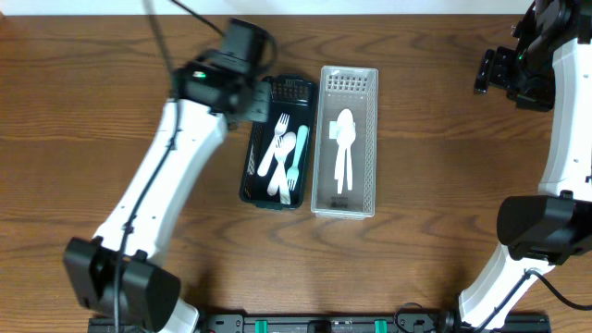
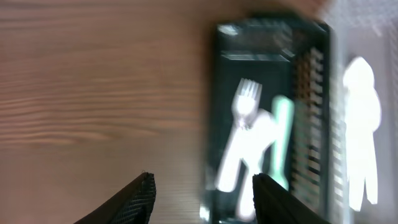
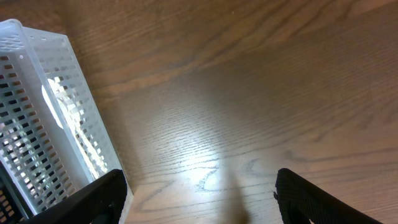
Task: Pack container
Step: 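Carry the last fork into the dark green basket and release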
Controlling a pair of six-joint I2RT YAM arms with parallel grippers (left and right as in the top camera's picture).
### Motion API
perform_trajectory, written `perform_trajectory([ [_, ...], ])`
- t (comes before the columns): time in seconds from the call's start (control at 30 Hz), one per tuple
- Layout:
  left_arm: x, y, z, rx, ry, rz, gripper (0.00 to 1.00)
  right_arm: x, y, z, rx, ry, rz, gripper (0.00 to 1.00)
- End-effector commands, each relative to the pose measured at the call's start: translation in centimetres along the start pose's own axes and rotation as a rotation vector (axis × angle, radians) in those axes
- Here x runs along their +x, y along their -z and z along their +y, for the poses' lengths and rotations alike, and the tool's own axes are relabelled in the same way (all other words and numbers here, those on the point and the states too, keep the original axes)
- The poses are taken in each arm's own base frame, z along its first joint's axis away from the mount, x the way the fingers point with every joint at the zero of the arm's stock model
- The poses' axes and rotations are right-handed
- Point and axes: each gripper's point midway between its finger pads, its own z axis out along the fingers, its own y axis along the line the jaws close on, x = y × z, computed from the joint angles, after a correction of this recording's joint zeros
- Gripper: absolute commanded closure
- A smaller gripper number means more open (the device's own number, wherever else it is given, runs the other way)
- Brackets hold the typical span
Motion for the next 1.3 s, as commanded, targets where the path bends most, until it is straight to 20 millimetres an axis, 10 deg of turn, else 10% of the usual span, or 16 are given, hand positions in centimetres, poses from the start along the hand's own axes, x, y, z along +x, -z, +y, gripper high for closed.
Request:
perform_trajectory([
  [0.0,0.9,-2.3,4.9,-0.115,0.112,0.066,0.47,0.1,0.0,-0.1,0.005,0.015,0.002,0.20],
  [0.17,3.9,-6.0,9.3,-0.179,0.294,0.216,0.56,0.1,0.0,-0.1,0.005,0.015,0.002,0.20],
  [0.33,7.4,-9.0,8.2,-0.113,0.314,0.402,0.94,0.1,0.0,-0.1,0.005,0.015,0.000,0.21],
  [0.87,11.1,-10.3,-0.8,-0.020,0.113,0.568,0.94,-0.1,0.0,-0.1,0.004,0.015,-0.005,0.20],
  [1.27,11.6,-10.0,-2.0,0.005,0.095,0.583,0.94,0.0,0.0,-0.1,0.004,0.016,-0.005,0.20],
])
